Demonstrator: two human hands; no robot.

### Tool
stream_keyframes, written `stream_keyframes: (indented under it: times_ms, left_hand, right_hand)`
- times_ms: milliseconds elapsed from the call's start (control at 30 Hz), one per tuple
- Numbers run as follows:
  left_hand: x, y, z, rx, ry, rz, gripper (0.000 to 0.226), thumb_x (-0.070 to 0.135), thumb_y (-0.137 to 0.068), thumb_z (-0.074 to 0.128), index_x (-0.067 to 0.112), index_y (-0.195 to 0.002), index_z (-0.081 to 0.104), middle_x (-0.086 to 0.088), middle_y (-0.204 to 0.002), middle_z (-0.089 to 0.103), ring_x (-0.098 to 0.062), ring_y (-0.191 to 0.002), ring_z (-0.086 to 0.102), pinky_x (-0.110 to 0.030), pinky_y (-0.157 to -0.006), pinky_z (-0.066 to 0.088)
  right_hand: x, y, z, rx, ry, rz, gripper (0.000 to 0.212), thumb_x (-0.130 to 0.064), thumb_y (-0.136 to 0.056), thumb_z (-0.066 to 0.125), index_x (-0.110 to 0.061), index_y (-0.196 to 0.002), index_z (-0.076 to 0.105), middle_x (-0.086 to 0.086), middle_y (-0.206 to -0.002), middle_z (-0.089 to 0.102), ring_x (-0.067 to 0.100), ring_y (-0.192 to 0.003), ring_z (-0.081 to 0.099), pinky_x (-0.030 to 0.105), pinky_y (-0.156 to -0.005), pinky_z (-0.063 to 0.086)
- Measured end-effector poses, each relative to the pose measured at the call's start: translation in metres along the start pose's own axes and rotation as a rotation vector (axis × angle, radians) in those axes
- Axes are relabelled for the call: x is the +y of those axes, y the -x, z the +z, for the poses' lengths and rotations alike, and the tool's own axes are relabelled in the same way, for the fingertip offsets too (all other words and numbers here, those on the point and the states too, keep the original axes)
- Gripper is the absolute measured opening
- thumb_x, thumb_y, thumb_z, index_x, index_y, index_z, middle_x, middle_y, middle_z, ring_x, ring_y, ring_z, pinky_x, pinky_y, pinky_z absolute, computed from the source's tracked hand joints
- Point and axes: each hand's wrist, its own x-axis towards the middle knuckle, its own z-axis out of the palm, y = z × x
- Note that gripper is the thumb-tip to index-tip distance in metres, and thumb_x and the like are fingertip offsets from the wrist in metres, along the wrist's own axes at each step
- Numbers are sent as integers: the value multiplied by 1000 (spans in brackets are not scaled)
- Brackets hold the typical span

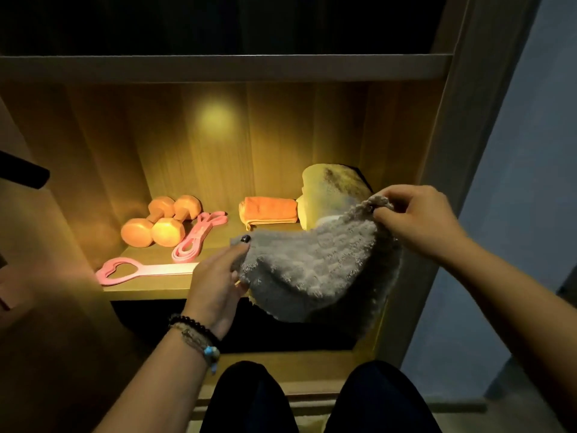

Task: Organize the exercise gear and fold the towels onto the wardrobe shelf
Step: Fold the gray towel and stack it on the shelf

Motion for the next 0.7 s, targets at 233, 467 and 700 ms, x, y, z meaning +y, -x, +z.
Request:
stream_keyframes:
  times_ms: [233,467,700]
  left_hand:
    - [-35,46,36,34,80,-61,18,12,-91,59,2,-93,73,-15,-86,74,-24,-77,71,-29,-61,55]
    - [-39,70,28,15,-71,34,17,8,-87,63,16,-85,77,-10,-91,75,-25,-89,71,-37,-76,55]
    - [-41,73,19,-9,-147,137,16,11,-84,64,18,-87,77,-2,-90,75,-15,-85,69,-24,-68,52]
  right_hand:
    - [-9,68,43,118,-299,100,22,-27,-84,68,-11,-67,68,-1,-53,54,11,-53,48,29,-55,39]
    - [-24,104,43,103,-538,154,30,-7,-86,62,-34,-95,72,-11,-68,65,10,-56,53,20,-52,44]
    - [-25,114,21,-172,-681,183,44,12,-85,57,-27,-91,76,-5,-89,75,6,-82,69,19,-73,56]
